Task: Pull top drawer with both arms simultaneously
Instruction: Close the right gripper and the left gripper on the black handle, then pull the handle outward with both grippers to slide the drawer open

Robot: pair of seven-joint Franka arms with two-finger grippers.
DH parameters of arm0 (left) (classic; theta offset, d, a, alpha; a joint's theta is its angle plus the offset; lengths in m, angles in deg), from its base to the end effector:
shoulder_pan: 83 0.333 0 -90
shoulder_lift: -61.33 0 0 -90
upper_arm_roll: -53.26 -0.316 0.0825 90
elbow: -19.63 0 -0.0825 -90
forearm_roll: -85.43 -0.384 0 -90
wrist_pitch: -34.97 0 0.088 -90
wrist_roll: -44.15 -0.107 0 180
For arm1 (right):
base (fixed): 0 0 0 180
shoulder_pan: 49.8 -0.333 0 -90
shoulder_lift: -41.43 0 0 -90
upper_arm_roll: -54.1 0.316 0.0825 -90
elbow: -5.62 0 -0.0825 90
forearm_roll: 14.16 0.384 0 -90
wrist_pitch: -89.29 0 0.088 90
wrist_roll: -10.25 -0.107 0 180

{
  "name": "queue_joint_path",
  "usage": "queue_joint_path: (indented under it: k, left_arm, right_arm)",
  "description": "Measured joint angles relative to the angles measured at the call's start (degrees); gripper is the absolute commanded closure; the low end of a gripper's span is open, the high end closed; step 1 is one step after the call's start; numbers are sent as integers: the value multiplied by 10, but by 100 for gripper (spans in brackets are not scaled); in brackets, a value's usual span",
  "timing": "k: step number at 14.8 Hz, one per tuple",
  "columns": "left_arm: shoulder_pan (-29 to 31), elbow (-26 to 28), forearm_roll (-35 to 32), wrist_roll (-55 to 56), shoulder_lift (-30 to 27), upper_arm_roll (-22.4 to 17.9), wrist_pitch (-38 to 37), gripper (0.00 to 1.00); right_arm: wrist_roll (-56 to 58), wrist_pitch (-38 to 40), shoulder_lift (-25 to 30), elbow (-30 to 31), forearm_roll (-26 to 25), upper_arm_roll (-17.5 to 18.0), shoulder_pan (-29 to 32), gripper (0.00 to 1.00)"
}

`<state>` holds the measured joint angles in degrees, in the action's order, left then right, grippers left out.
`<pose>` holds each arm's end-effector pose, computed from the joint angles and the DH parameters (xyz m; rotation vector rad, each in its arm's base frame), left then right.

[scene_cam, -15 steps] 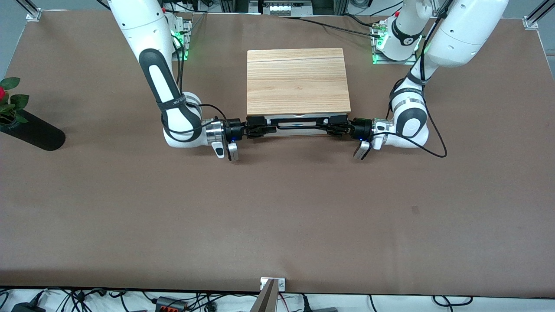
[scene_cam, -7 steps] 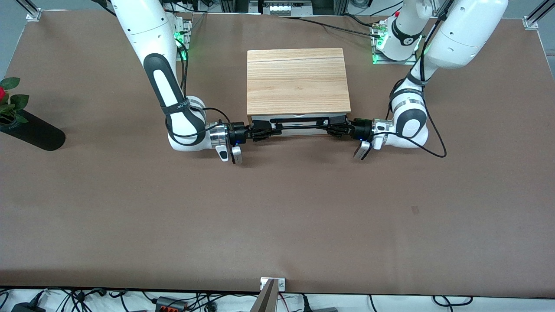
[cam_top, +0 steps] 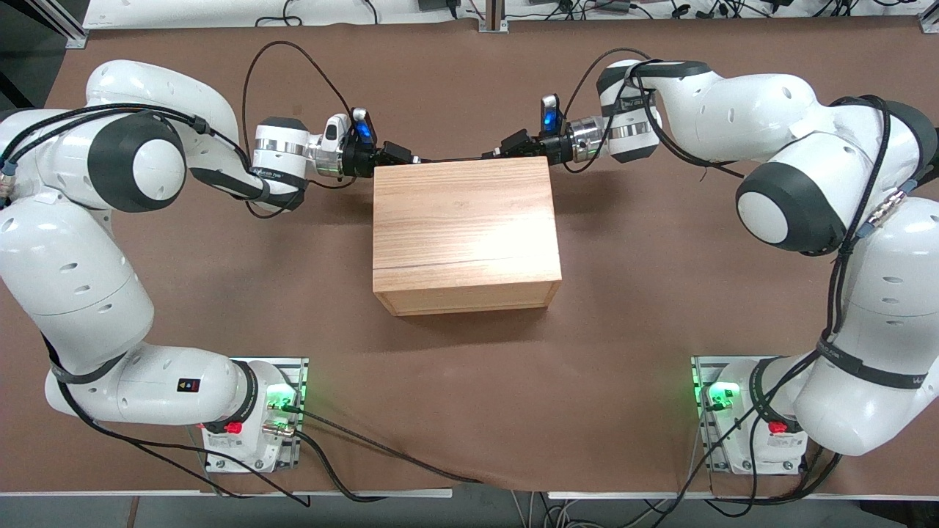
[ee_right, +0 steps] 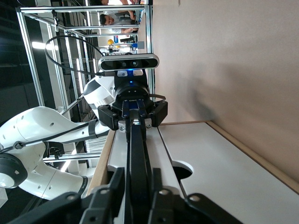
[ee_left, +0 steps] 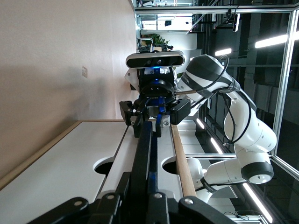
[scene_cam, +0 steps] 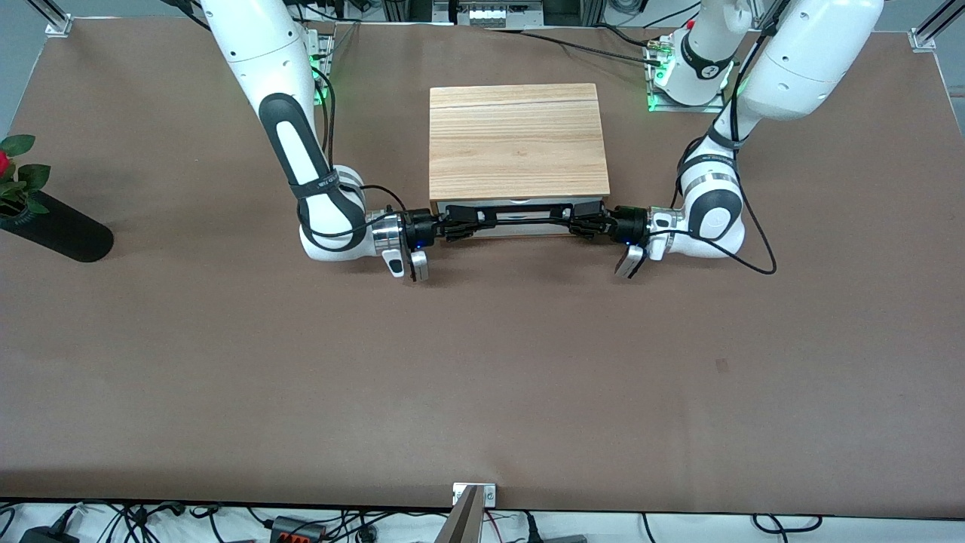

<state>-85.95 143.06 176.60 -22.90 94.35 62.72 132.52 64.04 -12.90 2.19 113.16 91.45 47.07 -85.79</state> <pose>0.4836 -0.2061 0.1543 1.5907 -0.1047 -0.0822 0.5006 0.3768 0.1677 -1.6739 -0.1193 0.1770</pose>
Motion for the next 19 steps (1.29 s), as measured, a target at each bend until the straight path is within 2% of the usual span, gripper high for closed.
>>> queue_joint_path:
  k: [3, 11, 14, 19]
  left_arm:
    - [0, 0, 0, 0, 0, 0, 0, 99]
    - [4, -12, 1, 6, 6, 0, 2, 99]
    - [6, -38, 1, 13, 18, 0, 5, 99]
    - [11, -114, 1, 42, 67, -1, -1, 99]
  right_arm:
    - [0, 0, -1, 0, 0, 0, 0, 82]
    - [13, -19, -2, -12, 4, 1, 0, 83]
    - [16, -42, -3, -26, 7, 0, 1, 83]
    - [18, -91, -17, -61, 35, 0, 4, 82]
